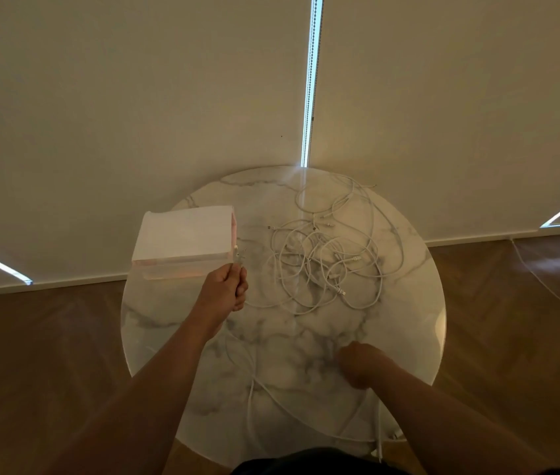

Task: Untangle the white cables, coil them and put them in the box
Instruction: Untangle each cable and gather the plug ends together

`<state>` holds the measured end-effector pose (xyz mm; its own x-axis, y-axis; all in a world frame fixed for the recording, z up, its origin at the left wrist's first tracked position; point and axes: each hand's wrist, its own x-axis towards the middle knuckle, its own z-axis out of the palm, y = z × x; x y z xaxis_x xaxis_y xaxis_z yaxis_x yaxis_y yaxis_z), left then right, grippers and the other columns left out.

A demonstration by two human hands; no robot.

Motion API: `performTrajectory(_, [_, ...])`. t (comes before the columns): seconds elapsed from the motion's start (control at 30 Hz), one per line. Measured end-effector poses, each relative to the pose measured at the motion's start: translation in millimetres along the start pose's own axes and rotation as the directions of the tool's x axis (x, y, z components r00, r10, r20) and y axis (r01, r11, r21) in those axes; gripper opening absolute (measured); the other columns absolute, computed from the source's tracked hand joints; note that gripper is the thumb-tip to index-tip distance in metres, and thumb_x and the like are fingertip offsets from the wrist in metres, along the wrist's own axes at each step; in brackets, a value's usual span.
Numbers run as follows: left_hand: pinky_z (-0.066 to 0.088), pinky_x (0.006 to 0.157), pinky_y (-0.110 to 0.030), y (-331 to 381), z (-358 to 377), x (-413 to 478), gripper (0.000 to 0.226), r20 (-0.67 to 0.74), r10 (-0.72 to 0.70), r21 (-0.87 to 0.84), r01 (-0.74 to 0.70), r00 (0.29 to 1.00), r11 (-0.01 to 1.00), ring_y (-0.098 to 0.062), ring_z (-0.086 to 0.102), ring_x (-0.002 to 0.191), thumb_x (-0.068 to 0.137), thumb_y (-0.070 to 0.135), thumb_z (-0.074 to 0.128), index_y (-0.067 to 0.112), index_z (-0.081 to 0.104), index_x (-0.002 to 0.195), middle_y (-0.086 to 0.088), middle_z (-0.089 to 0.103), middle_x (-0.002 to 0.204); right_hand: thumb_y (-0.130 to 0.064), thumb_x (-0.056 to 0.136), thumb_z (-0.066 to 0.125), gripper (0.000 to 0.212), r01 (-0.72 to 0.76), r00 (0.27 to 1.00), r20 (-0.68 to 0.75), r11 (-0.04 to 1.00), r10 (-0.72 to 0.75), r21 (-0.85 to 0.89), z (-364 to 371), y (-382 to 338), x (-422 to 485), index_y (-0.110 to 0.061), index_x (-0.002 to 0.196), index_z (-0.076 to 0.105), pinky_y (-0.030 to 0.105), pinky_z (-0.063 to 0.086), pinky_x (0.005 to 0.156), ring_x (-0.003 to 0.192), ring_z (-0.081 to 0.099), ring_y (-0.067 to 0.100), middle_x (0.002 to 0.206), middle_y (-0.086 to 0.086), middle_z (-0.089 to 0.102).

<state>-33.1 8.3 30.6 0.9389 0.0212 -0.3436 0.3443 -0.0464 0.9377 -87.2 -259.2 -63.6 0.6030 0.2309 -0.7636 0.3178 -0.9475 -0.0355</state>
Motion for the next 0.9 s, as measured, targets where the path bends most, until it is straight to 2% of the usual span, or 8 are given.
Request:
performTrajectory(0.1, [0.022, 0.043, -0.023, 0, 1, 0, 0.033, -0.023, -0.002, 0.045, 0.003, 1.0, 0.999, -0.01, 0.027, 0.043, 0.107, 0.024, 0.033, 0.011, 0.047, 0.079, 0.002, 0.036, 0.054, -0.013, 0.09, 0.055, 0.041, -0.059, 0.995, -0.069, 0.995, 0.065, 0.079, -11, 3, 1, -0.005, 0.13, 0.051, 0.037, 0.047, 0.101, 0.125, 0.053, 0.032, 0.134, 0.018, 0.052])
performTrajectory(0.17, [0.021, 0.041, -0.02, 0, 4, -2, 0.033, -0.004, -0.013, 0.114, 0.014, 1.0, 0.993, -0.009, 0.025, 0.044, 0.106, 0.024, 0.035, 0.013, 0.048, 0.078, 0.002, 0.034, 0.055, -0.021, 0.091, 0.053, 0.018, -0.011, 0.94, -0.323, 0.952, 0.114, 0.307, -38, -7, 2, -0.009, 0.099, 0.064, 0.032, 0.05, 0.083, 0.106, 0.063, 0.029, 0.111, 0.016, 0.065])
performTrajectory(0.23, [0.02, 0.04, -0.019, 1, 10, -5, 0.033, 0.033, -0.025, 0.173, 0.019, 0.999, 0.985, -0.009, 0.024, 0.043, 0.106, 0.024, 0.035, 0.014, 0.049, 0.077, 0.003, 0.033, 0.054, -0.026, 0.091, 0.058, 0.03, 0.135, 0.849, -0.48, 0.789, 0.219, 0.599, -72, -20, 1, -0.006, 0.069, 0.062, 0.025, 0.039, 0.062, 0.072, 0.063, 0.02, 0.073, 0.009, 0.067])
performTrajectory(0.3, [0.019, 0.04, -0.019, 0, 16, -7, 0.033, 0.056, -0.034, 0.181, 0.024, 0.998, 0.983, -0.009, 0.024, 0.042, 0.106, 0.023, 0.036, 0.013, 0.049, 0.077, 0.006, 0.033, 0.051, -0.029, 0.09, 0.065, 0.035, 0.323, 0.81, -0.516, 0.524, 0.277, 0.788, -104, -35, -3, -0.003, 0.069, 0.07, 0.021, 0.036, 0.052, 0.047, 0.051, 0.008, 0.051, -0.004, 0.06])
performTrajectory(0.4, [0.019, 0.041, -0.02, 1, 23, -8, 0.033, 0.082, -0.046, 0.162, 0.032, 0.996, 0.986, -0.008, 0.025, 0.041, 0.106, 0.023, 0.037, 0.012, 0.051, 0.078, 0.008, 0.034, 0.047, -0.042, 0.084, 0.071, 0.037, 0.45, 0.828, -0.511, 0.272, 0.232, 0.851, -137, -53, -10, -0.006, 0.076, 0.075, 0.028, 0.035, 0.051, 0.046, 0.041, 0.01, 0.055, -0.001, 0.057])
performTrajectory(0.57, [0.021, 0.042, -0.02, 1, 28, -12, 0.034, 0.108, -0.088, 0.127, 0.074, 0.99, 0.989, -0.008, 0.028, 0.039, 0.106, 0.022, 0.037, 0.008, 0.053, 0.079, 0.006, 0.04, 0.048, -0.027, 0.082, 0.078, 0.016, 0.491, 0.849, -0.506, 0.128, 0.152, 0.862, -151, -68, -12, -0.012, 0.084, 0.079, 0.021, 0.04, 0.049, 0.051, 0.047, 0.008, 0.057, -0.008, 0.063])
performTrajectory(0.73, [0.032, 0.042, -0.024, -4, 24, -13, 0.036, 0.177, -0.075, 0.142, 0.05, 0.981, 0.989, -0.015, 0.039, 0.042, 0.106, 0.022, 0.037, 0.001, 0.06, 0.088, -0.007, 0.05, 0.056, -0.019, 0.084, 0.077, 0.011, 0.478, 0.861, -0.479, 0.051, 0.173, 0.877, -149, -68, -7, -0.008, 0.084, 0.078, 0.026, 0.04, 0.052, 0.054, 0.045, 0.014, 0.063, 0.002, 0.063])
performTrajectory(0.9, [0.023, 0.042, -0.023, -7, 26, -11, 0.035, 0.219, -0.129, 0.158, 0.095, 0.967, 0.983, -0.009, 0.028, 0.041, 0.106, 0.021, 0.036, 0.004, 0.056, 0.083, -0.001, 0.039, 0.054, -0.016, 0.087, 0.073, 0.014, 0.493, 0.86, -0.5, 0.09, 0.1, 0.866, -147, -67, -4, -0.003, 0.085, 0.074, 0.022, 0.042, 0.053, 0.054, 0.049, 0.01, 0.066, 0.003, 0.063])
